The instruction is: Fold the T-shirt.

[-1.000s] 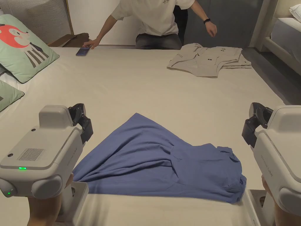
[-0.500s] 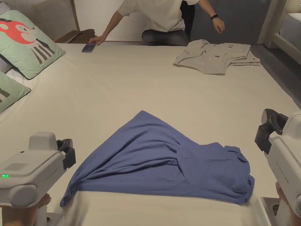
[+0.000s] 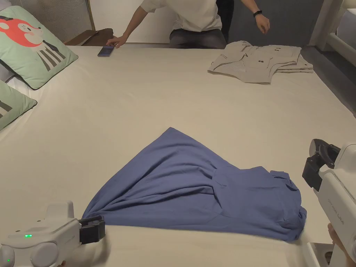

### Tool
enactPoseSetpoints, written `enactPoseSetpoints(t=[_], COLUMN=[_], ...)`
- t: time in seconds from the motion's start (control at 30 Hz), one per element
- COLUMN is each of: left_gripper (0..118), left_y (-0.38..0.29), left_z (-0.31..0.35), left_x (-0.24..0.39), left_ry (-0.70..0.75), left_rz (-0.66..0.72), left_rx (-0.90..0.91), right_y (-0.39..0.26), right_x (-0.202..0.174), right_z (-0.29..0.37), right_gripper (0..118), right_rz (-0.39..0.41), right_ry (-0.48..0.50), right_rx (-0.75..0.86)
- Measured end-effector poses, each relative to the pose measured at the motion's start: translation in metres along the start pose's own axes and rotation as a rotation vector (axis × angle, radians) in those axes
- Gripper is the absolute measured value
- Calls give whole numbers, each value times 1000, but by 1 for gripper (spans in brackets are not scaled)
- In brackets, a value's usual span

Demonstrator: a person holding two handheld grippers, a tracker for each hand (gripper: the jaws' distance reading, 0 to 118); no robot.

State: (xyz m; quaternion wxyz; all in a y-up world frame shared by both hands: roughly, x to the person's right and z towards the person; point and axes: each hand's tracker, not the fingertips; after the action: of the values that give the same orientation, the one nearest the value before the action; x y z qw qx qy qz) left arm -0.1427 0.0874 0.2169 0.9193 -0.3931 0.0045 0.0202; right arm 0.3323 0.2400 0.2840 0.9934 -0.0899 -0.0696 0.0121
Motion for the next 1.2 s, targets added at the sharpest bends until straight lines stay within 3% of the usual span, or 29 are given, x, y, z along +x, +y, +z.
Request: enactPoseSetpoints(t=[0.07, 0.2, 0.5, 0.53, 0.57, 0.6, 0.63, 0.67, 0.93, 1.03, 1.17, 1.2], left_gripper=[100, 6, 4, 4, 4, 4, 4, 4, 4, 4, 4, 4], left_y=[-3, -7, -3, -1, -1, 0, 1, 2, 9, 8, 6, 6], left_z=[-5, -6, 5, 5, 6, 7, 8, 9, 15, 14, 14, 13], left_x=[5, 19, 13, 12, 12, 12, 12, 13, 12, 12, 11, 11], left_ry=[-27, -33, -49, -57, -63, -63, -62, -63, -76, -73, -69, -67], left_rz=[-6, -35, -16, -11, -9, -15, -19, -20, -11, -12, -11, -10], left_rx=[-5, 7, 32, 34, 36, 38, 39, 41, 62, 56, 50, 50], right_y=[-1, -4, -28, -35, -42, -51, -61, -69, -136, -146, -150, -150], right_x=[2, 7, 31, 33, 35, 36, 37, 37, 23, 18, 16, 16], right_z=[1, 2, 0, -2, -3, -5, -8, -11, -27, -32, -36, -36], right_gripper=[0, 0, 3, 15, 36, 76, 98, 111, 112, 105, 74, 51], right_rz=[-3, -5, -46, -54, -59, -54, -53, -55, -58, -66, -72, -69], right_ry=[-2, -12, -46, -55, -57, -54, -43, -34, -3, 9, 28, 35], right_rx=[-4, -15, -132, -153, -179, -223, -267, -306, -462, -467, -480, -482])
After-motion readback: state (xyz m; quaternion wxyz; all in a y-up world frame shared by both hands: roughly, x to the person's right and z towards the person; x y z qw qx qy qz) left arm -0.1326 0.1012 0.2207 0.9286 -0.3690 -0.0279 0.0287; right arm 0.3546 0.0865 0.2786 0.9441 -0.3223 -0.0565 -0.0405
